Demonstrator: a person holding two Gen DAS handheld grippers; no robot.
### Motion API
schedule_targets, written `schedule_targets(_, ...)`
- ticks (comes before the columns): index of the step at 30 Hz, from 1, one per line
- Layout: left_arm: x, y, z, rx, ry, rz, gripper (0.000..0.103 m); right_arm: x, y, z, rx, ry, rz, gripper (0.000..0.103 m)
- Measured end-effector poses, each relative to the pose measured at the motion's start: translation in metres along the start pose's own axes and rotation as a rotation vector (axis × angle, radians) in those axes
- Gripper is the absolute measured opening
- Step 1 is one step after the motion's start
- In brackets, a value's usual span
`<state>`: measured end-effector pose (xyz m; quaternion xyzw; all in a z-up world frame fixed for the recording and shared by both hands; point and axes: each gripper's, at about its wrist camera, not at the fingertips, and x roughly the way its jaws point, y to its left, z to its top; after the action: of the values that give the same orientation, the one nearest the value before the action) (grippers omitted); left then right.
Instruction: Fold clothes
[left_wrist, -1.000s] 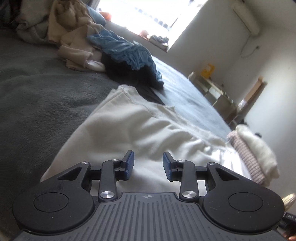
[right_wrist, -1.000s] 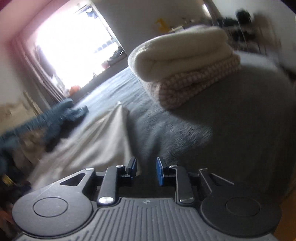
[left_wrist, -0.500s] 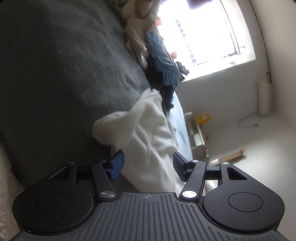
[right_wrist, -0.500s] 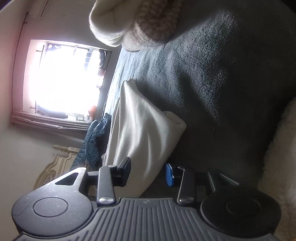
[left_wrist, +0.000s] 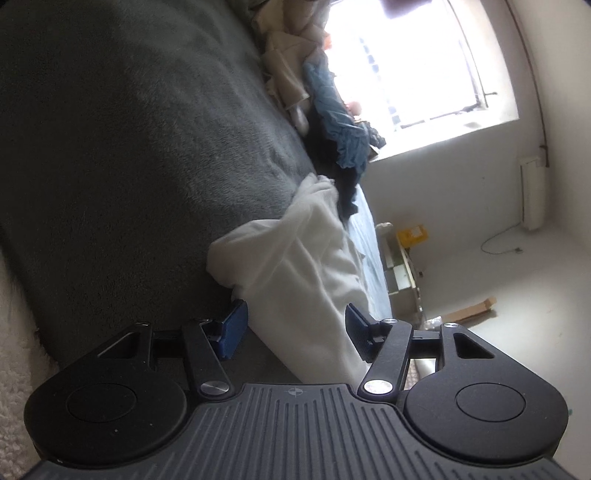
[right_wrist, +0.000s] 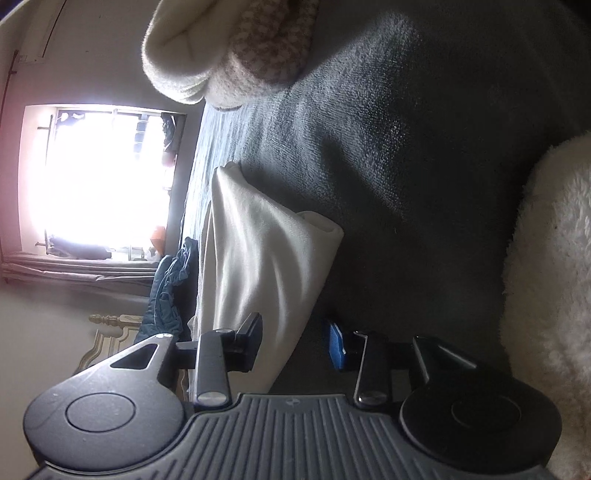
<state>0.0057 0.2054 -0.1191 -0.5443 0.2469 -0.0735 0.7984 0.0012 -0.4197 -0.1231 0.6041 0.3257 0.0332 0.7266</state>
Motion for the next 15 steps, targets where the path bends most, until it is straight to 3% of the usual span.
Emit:
schedule_targets(9,-0.004,0.003,-0.009,-0.009,0.001,0.025,0.059,0.015,0.000,0.008,0.030,0.007,0.014,0.038)
schedule_targets(13,0.006,-0.004,-0.011,0.016,-0.019,0.032,0.070,0.023,0.001,0.013,0.027,0.008,0.013,0.039)
schedule_targets(15,0.006,-0.009,-0.012,0.037,-0.044,0.043,0.070,0.026,0.003,0.015,0.020,0.010,0.011,0.039)
